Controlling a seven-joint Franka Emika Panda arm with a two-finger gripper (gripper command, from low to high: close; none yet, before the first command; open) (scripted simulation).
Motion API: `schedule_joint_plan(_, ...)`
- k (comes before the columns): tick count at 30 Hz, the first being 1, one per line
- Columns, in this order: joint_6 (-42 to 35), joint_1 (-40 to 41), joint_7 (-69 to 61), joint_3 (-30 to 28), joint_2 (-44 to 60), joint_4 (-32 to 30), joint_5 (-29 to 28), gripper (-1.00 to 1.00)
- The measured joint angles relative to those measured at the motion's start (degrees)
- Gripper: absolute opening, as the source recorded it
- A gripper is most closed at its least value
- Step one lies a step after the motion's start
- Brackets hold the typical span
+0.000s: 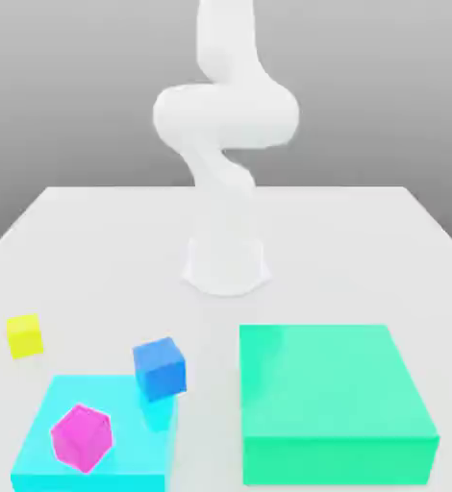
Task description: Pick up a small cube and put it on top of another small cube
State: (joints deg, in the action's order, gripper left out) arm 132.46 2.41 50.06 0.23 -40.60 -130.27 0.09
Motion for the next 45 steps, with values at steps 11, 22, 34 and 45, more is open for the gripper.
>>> schedule_joint_plan(11, 3.0, 9.3, 19.4, 0.0, 23.2, 6.7, -0.6, 0.0)
schedule_joint_plan(22, 6.0, 15.9, 37.9, -3.3, 46.1, 13.3, -0.3, 0.0)
schedule_joint_plan(34, 9.1, 20.7, 54.0, -8.3, 71.3, 20.6, 6.4, 0.0)
schedule_joint_plan(45, 15.2, 22.3, 54.7, -7.4, 81.9, 23.4, 8.9, -1.0)
